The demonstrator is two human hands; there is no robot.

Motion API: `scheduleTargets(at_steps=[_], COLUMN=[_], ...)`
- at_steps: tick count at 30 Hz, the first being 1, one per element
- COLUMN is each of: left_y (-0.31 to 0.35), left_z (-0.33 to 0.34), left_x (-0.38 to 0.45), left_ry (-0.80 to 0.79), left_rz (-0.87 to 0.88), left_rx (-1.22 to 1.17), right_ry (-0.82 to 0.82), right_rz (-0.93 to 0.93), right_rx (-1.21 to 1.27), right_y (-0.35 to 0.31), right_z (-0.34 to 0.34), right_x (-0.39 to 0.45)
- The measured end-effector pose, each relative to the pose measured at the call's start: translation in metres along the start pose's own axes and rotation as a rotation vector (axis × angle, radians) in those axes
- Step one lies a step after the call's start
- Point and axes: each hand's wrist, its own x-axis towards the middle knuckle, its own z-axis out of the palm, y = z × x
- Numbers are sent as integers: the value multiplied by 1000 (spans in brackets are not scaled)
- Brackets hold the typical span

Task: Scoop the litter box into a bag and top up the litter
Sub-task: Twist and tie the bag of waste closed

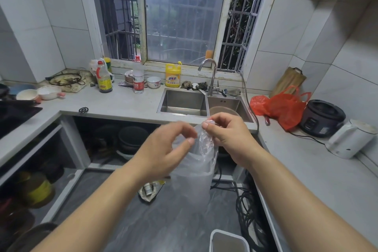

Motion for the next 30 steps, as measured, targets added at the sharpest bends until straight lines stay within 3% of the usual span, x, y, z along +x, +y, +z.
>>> scheduleTargets(at_steps=[3, 10, 14, 30], left_y=[-8, -33, -46, -55], left_z=[12, 20, 17, 3], left_x=[-17, -22, -19, 1], left_ry=[-140, -233, -173, 108], left_rz=[-15, -22, -72, -225], left_rx=[143, 409, 481, 249], right_ry=[17, 65, 75, 166], right_rz=[-5, 18, 37, 68], right_rx=[-3, 41, 53, 75], right_y=[2, 5, 10, 18], right_z=[-4, -15, -23, -33], right_x=[0, -1, -4, -3])
